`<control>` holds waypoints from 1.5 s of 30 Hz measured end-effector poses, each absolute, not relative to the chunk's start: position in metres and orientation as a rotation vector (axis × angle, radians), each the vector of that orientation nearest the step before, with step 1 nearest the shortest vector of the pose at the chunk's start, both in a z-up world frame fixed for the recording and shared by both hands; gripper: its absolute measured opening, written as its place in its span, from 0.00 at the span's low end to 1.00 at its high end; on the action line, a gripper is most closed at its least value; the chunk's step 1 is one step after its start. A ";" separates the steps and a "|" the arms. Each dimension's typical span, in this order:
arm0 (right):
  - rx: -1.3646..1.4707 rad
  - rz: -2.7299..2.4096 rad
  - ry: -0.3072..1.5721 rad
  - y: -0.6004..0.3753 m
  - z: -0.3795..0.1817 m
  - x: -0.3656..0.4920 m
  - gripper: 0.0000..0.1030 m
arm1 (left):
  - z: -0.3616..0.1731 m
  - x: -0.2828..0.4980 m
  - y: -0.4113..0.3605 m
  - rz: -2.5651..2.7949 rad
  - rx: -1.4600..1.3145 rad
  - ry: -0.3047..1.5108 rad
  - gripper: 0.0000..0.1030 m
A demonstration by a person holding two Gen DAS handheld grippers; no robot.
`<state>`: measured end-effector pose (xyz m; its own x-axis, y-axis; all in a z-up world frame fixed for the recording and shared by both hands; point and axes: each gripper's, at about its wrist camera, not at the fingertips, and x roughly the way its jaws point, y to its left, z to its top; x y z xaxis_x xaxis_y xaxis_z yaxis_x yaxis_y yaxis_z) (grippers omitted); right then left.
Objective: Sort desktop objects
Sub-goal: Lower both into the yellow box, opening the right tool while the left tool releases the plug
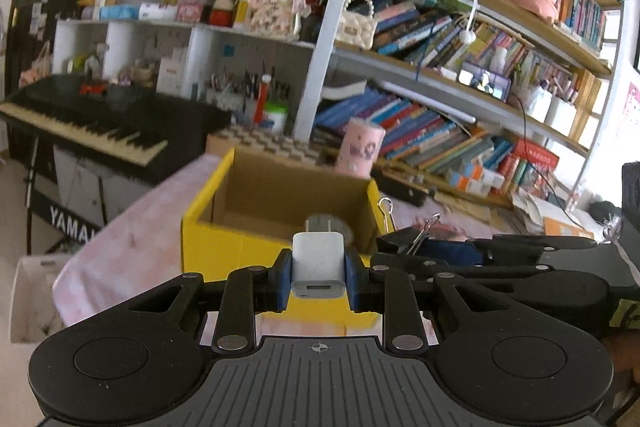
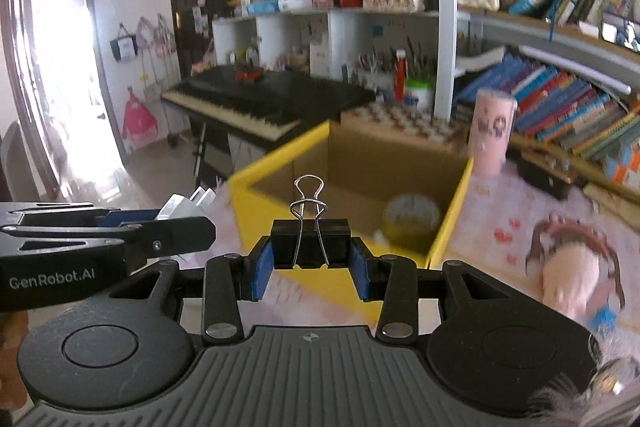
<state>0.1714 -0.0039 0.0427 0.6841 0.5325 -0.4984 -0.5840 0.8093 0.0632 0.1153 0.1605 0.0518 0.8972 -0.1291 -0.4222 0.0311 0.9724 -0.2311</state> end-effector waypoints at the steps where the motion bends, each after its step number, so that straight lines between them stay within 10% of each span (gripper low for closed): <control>1: -0.101 0.627 0.516 -0.004 0.044 0.181 0.36 | 0.054 0.124 0.159 -0.082 -0.212 0.443 0.24; 34: -0.546 0.801 0.682 0.040 -0.032 0.380 0.37 | -0.013 0.295 0.146 0.063 -0.090 0.715 0.24; 45: -0.437 0.744 0.605 0.018 -0.016 0.378 0.50 | 0.012 0.285 0.143 0.105 -0.113 0.582 0.46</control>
